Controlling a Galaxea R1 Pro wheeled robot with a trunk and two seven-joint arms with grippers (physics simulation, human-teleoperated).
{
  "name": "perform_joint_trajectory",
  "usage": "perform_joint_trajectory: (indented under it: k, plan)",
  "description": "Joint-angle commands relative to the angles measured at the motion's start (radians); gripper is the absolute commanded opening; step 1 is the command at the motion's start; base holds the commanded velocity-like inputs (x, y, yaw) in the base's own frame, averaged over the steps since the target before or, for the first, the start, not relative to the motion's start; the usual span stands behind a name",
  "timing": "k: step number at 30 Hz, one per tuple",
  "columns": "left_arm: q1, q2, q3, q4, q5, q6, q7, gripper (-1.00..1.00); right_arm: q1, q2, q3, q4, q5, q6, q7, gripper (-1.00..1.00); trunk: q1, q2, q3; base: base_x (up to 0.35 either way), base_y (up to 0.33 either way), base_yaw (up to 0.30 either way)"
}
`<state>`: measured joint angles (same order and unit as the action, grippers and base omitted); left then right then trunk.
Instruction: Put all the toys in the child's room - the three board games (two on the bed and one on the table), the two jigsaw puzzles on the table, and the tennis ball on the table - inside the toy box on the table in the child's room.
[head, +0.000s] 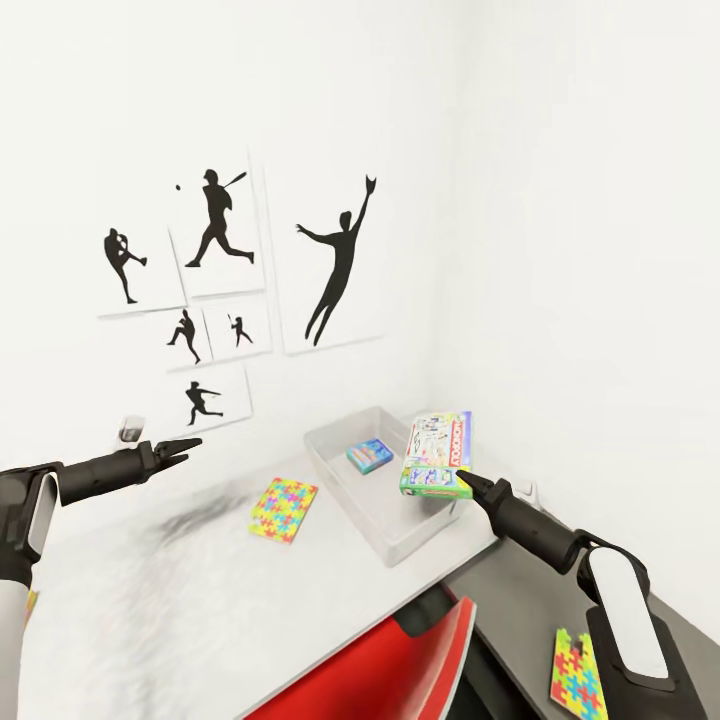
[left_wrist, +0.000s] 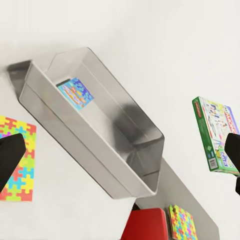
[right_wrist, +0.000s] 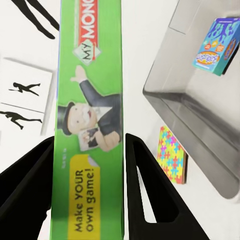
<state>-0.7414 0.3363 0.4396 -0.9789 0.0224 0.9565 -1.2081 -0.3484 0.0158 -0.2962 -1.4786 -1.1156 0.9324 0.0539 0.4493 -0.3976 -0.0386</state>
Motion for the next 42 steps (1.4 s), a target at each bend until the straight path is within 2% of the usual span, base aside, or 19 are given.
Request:
perform_joint_trajectory:
  k: [1, 42]
  plan:
    - [-0.001, 0.0, 0.001, 0.0, 0.002, 0.009, -0.002, 1.0, -0.001, 0.001, -0.003, 0.0, 0.005, 0.006, 0.006, -1.0, 0.001, -0.002, -0.002, 0.058, -0.012, 0.0]
    - [0.0, 0.0, 0.001, 0.0, 0.002, 0.008, -0.001, 1.0, -0.001, 0.004, -0.002, 0.007, 0.003, 0.006, 0.007, -1.0, 0.001, -0.002, -0.002, 0.031, -0.015, 0.0]
